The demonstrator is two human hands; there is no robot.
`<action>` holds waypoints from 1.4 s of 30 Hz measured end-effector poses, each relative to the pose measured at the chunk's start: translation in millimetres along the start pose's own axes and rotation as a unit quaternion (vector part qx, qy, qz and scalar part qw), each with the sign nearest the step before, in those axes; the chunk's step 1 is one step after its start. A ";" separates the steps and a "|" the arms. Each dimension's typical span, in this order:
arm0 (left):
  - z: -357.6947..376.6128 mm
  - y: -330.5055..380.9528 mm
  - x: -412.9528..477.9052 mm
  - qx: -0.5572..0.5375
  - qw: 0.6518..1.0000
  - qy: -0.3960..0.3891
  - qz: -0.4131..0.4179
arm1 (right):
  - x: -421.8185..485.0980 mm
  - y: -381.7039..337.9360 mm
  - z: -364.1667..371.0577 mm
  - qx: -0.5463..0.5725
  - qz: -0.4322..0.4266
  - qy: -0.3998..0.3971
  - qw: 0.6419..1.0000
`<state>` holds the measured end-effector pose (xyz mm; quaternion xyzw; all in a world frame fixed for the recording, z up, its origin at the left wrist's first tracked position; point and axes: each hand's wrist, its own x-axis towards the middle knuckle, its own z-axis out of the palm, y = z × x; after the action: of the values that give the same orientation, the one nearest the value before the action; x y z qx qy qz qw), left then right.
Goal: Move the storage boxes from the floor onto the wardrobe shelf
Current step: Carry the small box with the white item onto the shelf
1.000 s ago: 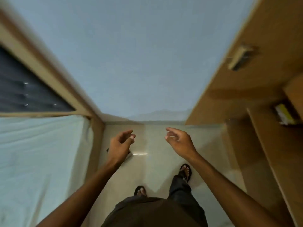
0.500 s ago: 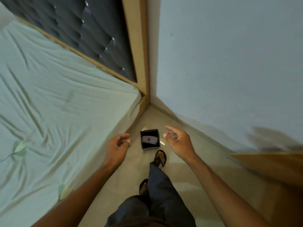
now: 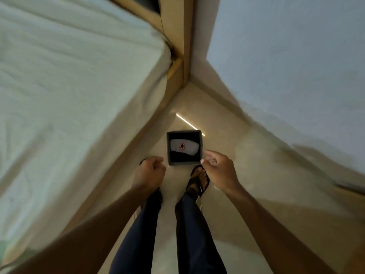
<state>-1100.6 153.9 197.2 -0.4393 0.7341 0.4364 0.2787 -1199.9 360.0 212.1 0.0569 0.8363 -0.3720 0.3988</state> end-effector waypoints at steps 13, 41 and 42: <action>117.1 -67.0 204.1 0.076 0.995 -0.068 0.016 | 182.8 146.8 121.1 -0.134 0.015 0.012 0.991; -95.3 112.7 -223.3 0.267 0.896 -0.225 0.273 | -294.3 -55.5 -57.0 -0.077 0.063 0.164 0.982; -106.3 120.5 -241.6 0.284 0.884 -0.232 0.290 | -315.6 -61.6 -59.3 -0.065 0.066 0.180 0.979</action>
<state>-1099.6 184.9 485.8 0.0051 0.8357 0.3596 0.4151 -1047.9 419.1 495.5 0.1513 0.9112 -0.2733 0.2684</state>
